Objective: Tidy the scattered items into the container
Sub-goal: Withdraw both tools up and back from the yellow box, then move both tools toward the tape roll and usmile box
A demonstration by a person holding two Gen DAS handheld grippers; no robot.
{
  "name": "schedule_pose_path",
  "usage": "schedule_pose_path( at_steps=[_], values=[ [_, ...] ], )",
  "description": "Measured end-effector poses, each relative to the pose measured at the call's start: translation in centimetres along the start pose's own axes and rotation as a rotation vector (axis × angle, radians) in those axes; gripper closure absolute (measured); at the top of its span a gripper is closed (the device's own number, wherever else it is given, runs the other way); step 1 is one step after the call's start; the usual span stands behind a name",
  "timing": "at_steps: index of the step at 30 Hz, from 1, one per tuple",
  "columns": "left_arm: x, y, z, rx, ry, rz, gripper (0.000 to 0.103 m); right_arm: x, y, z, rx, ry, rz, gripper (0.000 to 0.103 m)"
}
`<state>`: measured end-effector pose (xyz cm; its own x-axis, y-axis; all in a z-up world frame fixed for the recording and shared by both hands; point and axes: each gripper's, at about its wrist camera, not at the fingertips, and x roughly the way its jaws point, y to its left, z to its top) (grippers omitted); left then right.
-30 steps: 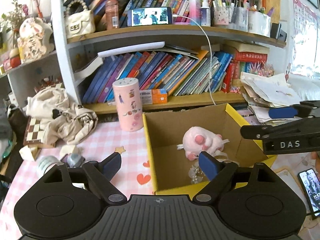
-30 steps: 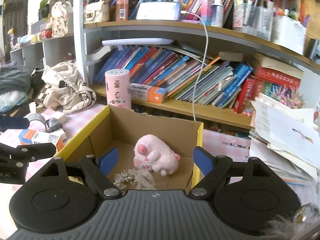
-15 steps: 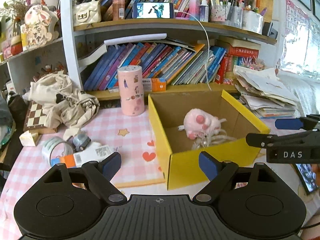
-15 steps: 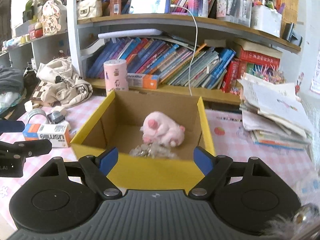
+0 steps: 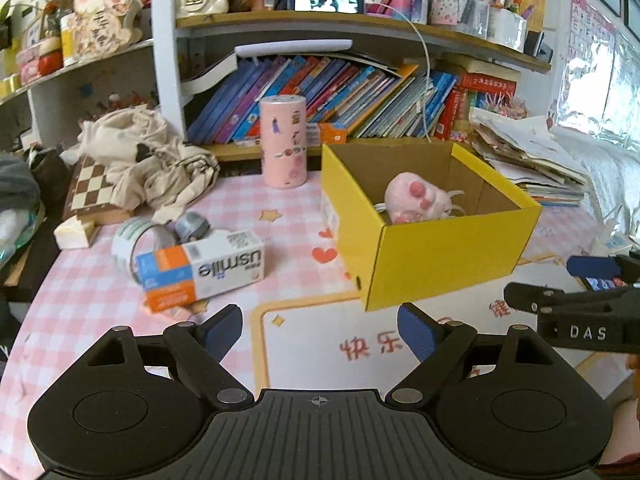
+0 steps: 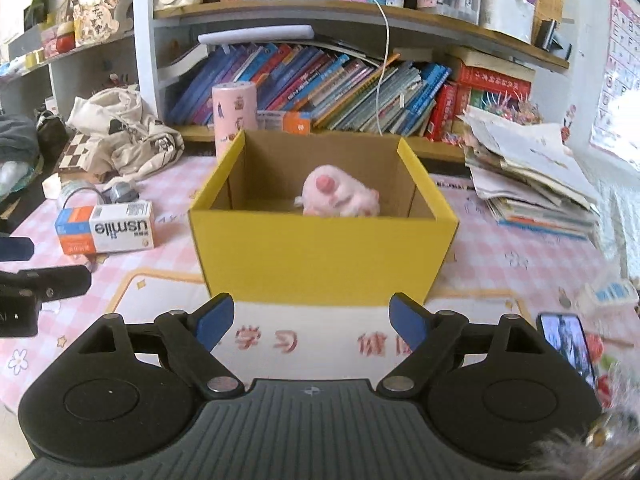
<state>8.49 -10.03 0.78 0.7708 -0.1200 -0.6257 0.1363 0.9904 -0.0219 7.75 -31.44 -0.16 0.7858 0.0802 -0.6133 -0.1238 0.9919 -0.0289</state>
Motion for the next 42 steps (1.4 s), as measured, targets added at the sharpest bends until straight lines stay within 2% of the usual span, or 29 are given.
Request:
schedule_pose_path(
  at_steps=[13, 42],
  values=[
    [-1.9, 3.6, -2.8, -0.027, 0.029, -0.007, 0.016, -1.6, 5.3, -1.5, -0.027, 0.015, 0.003, 0.005],
    [-5.0, 10.8, -5.7, -0.112, 0.022, 0.029, 0.016, -2.5, 14.2, -2.2, -0.13, 0.043, 0.083, 0.004]
  ],
)
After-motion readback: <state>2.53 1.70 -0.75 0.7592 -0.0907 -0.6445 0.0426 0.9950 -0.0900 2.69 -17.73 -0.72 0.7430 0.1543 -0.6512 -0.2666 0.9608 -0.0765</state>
